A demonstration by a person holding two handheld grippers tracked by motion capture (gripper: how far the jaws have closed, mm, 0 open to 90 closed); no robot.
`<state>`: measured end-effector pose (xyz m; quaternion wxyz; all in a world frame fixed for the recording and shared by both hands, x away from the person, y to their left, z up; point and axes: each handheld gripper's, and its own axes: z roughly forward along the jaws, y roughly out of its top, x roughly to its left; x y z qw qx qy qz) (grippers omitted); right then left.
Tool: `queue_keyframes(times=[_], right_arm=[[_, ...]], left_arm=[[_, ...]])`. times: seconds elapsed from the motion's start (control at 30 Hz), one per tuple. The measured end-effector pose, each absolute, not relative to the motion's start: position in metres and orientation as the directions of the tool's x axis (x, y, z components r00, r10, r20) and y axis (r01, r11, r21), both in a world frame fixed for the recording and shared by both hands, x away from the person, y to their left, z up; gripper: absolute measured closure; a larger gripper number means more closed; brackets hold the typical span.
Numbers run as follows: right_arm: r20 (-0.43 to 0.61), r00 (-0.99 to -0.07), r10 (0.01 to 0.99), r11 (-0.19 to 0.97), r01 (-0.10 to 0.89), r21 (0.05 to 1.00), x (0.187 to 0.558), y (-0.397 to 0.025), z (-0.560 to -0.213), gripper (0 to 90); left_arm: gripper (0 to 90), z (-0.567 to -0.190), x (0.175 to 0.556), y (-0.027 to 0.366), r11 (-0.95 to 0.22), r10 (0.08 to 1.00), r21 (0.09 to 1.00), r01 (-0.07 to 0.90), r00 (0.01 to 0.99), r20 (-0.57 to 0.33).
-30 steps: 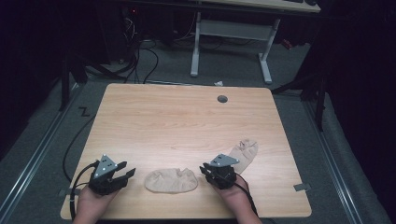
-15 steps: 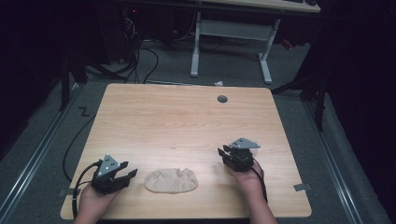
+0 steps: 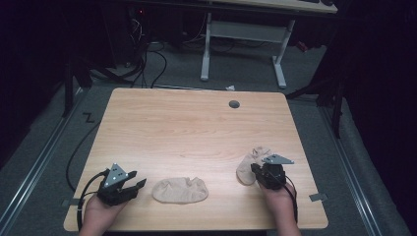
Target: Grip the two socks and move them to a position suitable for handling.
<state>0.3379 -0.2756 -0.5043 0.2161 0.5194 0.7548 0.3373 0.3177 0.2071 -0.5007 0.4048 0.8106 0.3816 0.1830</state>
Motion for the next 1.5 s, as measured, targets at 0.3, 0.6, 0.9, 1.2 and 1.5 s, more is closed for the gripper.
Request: queue_keyframes(times=[0.3,0.6,0.9,1.2,1.5], right_arm=[[0.032,-0.390,0.920,0.268,0.687,0.676,0.334,-0.274,-0.514,90.0],[0.018,-0.436,0.900,0.315,0.678,0.664,0.344,-0.253,-0.519,90.0],[-0.008,-0.503,0.864,0.383,0.649,0.657,0.358,-0.209,-0.519,90.0],[-0.018,-0.562,0.827,0.436,0.621,0.651,0.378,-0.167,-0.519,90.0],[-0.032,-0.627,0.779,0.493,0.580,0.649,0.396,-0.119,-0.519,89.8]], left_arm=[[55.5,-0.500,0.316,0.201,-0.417,0.750,0.790,0.450,0.662,0.020],[53.5,-0.506,0.324,0.196,-0.431,0.745,0.773,0.465,0.667,0.015],[53.3,-0.503,0.322,0.201,-0.399,0.758,0.787,0.470,0.652,-0.005],[53.4,-0.505,0.323,0.202,-0.399,0.754,0.784,0.476,0.657,-0.015],[53.6,-0.506,0.322,0.200,-0.403,0.752,0.783,0.475,0.659,-0.013]])
